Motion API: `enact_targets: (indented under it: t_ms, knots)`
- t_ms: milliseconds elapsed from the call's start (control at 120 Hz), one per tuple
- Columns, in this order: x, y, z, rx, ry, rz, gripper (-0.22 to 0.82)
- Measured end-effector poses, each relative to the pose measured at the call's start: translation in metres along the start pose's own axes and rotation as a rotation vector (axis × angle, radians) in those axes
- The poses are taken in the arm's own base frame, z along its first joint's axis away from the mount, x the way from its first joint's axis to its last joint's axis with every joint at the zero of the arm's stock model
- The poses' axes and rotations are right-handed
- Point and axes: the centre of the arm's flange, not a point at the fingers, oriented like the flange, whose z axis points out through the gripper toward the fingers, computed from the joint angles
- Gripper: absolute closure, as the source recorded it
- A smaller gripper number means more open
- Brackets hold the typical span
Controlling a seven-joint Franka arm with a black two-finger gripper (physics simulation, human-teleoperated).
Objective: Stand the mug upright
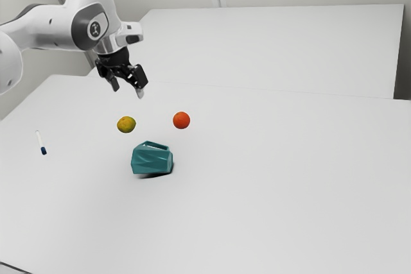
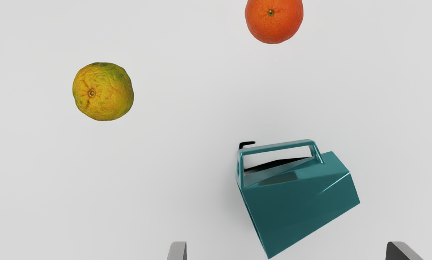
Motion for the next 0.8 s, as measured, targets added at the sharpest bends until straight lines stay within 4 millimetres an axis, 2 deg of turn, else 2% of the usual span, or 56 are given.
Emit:
enact_targets:
  t_ms: [92,125,192,292,392,442,500,625,800]
  knots:
    - [-0.009,-0.007,0.006,-0.021,-0.012,-0.021,0.00]
    - [-0.017,-0.012,0.007,-0.030,-0.015,-0.034,0.00]
    - [-0.039,-0.024,0.025,-0.095,-0.042,-0.088,0.00]
    - [-0.063,-0.053,0.045,-0.183,-0.060,-0.194,0.00]
    - [-0.073,-0.088,0.065,-0.229,-0.078,-0.290,0.00]
    - [-0.076,-0.099,0.075,-0.243,-0.088,-0.320,0.00]
    - [-0.072,-0.094,0.084,-0.259,-0.100,-0.321,0.00]
    - [-0.050,-0.052,0.101,-0.273,-0.134,-0.255,0.00]
    - [-0.052,-0.064,0.116,-0.288,-0.156,-0.287,0.00]
